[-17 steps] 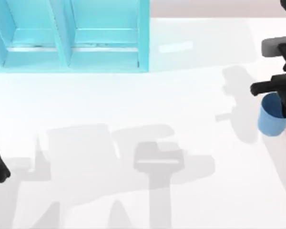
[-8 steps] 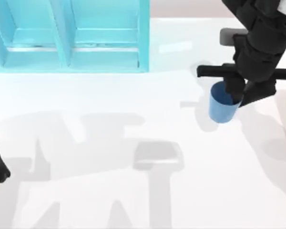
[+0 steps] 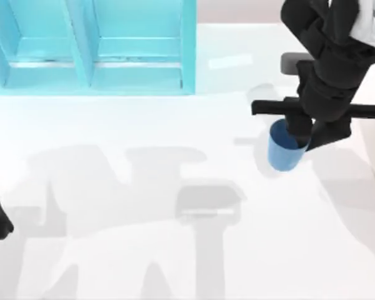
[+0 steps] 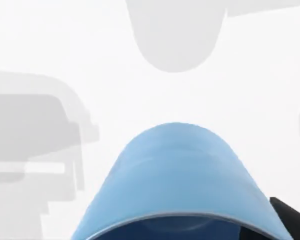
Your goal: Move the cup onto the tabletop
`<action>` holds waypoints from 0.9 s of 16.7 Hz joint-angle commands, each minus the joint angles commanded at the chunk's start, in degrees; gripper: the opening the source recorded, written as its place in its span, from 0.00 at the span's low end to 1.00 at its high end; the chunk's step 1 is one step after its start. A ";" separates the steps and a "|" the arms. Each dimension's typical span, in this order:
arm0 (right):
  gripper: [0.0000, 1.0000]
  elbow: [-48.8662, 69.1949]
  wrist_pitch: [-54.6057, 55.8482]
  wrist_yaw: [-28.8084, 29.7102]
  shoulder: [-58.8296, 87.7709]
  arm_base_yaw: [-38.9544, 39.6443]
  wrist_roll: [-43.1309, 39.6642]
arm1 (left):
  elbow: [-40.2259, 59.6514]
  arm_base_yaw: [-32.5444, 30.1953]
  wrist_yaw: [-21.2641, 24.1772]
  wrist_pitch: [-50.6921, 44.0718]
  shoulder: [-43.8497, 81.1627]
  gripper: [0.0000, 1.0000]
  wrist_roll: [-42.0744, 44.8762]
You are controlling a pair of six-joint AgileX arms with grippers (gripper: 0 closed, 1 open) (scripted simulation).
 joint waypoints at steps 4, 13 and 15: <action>0.00 -4.68 6.84 0.02 1.67 0.91 0.75 | 0.00 0.00 0.00 0.00 0.00 1.00 0.00; 0.38 -5.04 7.22 0.06 1.97 1.06 0.88 | 0.00 0.00 0.00 0.00 0.00 1.00 0.00; 0.53 -5.04 7.22 0.06 1.97 1.06 0.88 | 0.00 0.00 0.00 0.00 0.00 1.00 0.00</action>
